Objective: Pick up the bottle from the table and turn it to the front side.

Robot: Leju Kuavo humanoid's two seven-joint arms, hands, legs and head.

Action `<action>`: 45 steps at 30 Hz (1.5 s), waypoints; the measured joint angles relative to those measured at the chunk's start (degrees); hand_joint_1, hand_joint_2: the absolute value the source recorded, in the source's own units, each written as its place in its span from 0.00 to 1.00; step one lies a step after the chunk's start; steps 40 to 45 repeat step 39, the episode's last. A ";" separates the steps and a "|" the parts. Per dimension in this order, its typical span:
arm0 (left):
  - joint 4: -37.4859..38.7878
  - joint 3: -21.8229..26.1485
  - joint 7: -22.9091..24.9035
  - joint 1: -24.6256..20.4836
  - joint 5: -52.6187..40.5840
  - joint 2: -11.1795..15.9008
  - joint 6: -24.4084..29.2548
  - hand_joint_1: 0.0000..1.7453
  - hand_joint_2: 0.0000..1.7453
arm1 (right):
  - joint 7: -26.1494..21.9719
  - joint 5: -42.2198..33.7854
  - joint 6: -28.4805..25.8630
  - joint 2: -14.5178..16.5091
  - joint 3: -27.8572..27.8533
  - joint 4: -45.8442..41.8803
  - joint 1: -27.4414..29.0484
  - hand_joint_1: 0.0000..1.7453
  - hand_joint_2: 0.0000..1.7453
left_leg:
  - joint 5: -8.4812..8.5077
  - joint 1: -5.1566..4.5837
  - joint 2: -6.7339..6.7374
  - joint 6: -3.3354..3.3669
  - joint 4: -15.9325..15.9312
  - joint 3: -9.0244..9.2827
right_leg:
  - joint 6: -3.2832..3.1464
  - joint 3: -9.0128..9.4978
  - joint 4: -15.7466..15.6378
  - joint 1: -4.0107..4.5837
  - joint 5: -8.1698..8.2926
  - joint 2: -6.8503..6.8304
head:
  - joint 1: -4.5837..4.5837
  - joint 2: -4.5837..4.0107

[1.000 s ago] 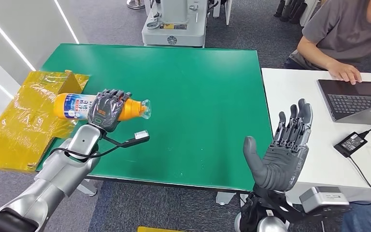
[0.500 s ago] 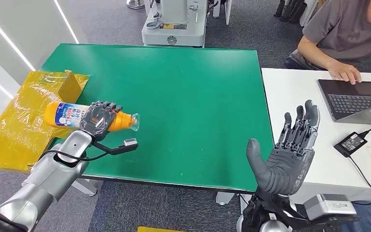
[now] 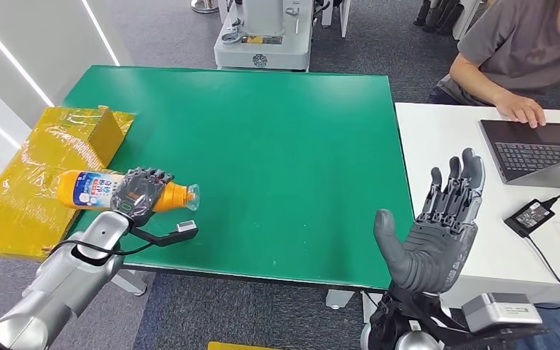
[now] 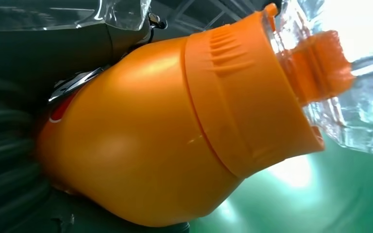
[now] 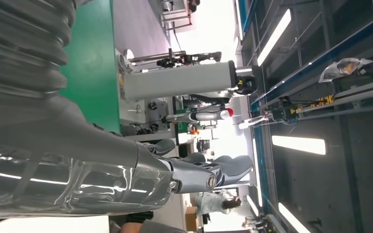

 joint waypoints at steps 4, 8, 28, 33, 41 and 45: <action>0.11 1.31 -0.03 1.73 0.14 0.49 -0.05 1.00 1.00 | 0.00 0.43 0.37 0.00 -0.15 0.02 -0.10 0.00 1.00 | 0.00 0.00 0.01 0.00 -0.01 0.00 | -0.01 0.00 0.00 0.00 -0.01 0.01 | 0.00 0.00; 0.25 2.63 -0.41 3.46 0.61 0.93 0.31 1.00 1.00 | 0.00 0.96 0.50 0.00 -0.15 0.12 -0.58 0.00 1.00 | 0.00 0.00 0.00 0.00 -0.01 0.00 | -0.02 -0.01 0.00 0.00 -0.02 0.00 | 0.00 0.00; 0.93 5.95 9.21 8.87 -4.02 1.65 6.13 0.00 1.00 | 0.00 1.06 0.96 -0.25 0.44 2.17 -1.35 0.00 1.00 | -0.01 0.00 0.00 0.00 -0.01 -0.01 | -0.02 -0.02 0.00 0.00 -0.02 -0.02 | 0.00 0.00; 0.93 6.95 10.72 9.08 -4.35 1.40 7.66 0.00 1.00 | 0.00 0.71 0.92 -0.34 0.55 2.81 -1.45 0.00 1.00 | -0.01 0.00 -0.01 0.00 -0.01 -0.01 | -0.02 -0.02 0.00 0.00 -0.02 -0.02 | 0.00 0.00; 0.89 8.96 12.36 9.11 -4.44 1.00 12.77 0.00 1.00 | 0.00 0.61 1.05 -0.35 0.79 3.30 -1.51 0.00 1.00 | -0.01 0.00 -0.01 0.00 -0.01 -0.01 | -0.02 -0.02 0.00 0.00 -0.02 -0.02 | 0.00 0.00; 0.89 8.96 12.36 9.11 -4.44 1.00 12.77 0.00 1.00 | 0.00 0.61 1.05 -0.35 0.79 3.30 -1.51 0.00 1.00 | -0.01 0.00 -0.01 0.00 -0.01 -0.01 | -0.02 -0.02 0.00 0.00 -0.02 -0.02 | 0.00 0.00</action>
